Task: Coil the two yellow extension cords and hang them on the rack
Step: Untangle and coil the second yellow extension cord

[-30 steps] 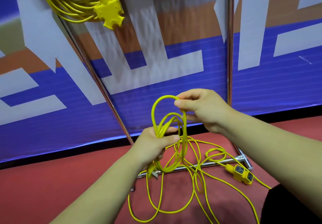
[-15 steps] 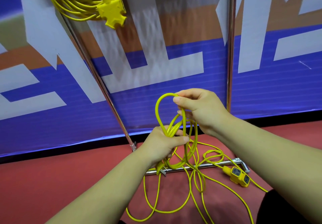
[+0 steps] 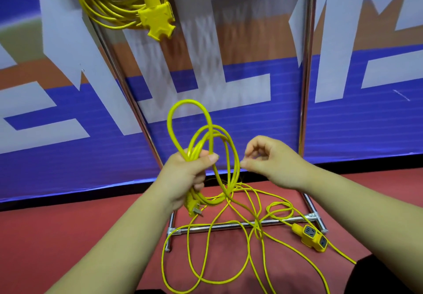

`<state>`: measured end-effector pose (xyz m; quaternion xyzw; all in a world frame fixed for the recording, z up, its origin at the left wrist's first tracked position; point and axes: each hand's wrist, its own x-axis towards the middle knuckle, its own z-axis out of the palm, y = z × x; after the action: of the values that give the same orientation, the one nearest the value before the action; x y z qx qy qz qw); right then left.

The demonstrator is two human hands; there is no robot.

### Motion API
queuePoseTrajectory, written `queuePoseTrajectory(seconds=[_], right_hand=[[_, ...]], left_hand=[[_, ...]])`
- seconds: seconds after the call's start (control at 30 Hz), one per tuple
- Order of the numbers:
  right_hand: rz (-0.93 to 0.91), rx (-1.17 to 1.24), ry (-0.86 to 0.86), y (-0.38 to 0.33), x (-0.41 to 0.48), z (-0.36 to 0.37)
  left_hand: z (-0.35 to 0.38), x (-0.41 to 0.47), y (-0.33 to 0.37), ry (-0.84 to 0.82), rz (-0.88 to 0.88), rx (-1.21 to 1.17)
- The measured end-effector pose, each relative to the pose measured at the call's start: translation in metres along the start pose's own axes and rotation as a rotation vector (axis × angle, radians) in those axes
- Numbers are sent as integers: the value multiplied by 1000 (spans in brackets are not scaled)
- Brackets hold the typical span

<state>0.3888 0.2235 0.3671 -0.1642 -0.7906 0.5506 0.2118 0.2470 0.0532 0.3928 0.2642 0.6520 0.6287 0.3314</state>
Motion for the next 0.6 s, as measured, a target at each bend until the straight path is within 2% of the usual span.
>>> queuePoseTrajectory(seconds=[0.23, 0.43, 0.6], right_hand=[[6, -49, -201, 13, -6, 36], [-70, -229, -200, 16, -3, 59], [-49, -224, -218, 21, 3, 80]], left_hand=[[-27, -15, 28, 19, 83, -267], [-44, -25, 35, 15, 108, -370], [-56, -34, 39, 30, 115, -436]])
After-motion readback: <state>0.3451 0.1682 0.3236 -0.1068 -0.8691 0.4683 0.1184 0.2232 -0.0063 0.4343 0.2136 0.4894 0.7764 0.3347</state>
